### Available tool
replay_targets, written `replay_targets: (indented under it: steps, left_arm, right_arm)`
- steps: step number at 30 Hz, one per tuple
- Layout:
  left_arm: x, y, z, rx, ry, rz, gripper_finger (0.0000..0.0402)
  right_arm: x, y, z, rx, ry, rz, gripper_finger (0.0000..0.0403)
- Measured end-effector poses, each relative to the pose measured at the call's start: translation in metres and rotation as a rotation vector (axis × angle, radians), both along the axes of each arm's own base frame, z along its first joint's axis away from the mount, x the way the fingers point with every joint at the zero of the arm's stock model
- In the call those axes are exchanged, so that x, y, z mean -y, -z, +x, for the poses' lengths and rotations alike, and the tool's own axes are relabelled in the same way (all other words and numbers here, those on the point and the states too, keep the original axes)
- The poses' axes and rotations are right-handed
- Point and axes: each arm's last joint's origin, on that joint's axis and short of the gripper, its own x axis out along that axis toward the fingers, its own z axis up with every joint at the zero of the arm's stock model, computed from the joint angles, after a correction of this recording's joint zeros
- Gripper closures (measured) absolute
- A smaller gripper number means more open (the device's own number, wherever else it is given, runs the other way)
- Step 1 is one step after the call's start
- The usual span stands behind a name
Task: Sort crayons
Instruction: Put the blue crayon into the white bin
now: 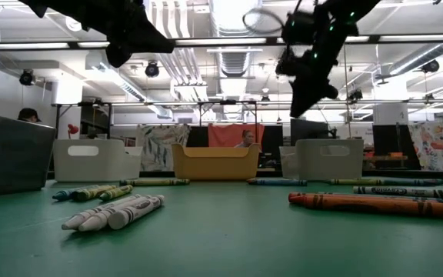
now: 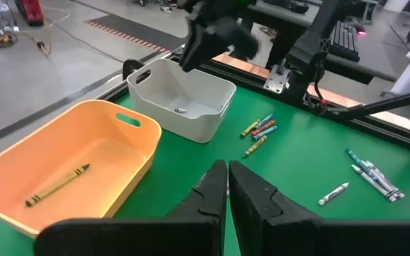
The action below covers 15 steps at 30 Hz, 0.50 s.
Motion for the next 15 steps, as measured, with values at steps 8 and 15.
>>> replay_targets:
  steps: [8,15]
  left_arm:
    - [0.006,0.002,0.0,0.0,0.021,-0.019,0.0402]
    - [0.012,0.002,0.0,0.014,0.031,-0.061,0.0402]
  right_arm:
    - [-0.048,-0.001,0.002,0.253,-0.173,-0.141,0.0344]
    - [-0.078,0.016,0.004,0.45,-0.289,-0.228,0.0344]
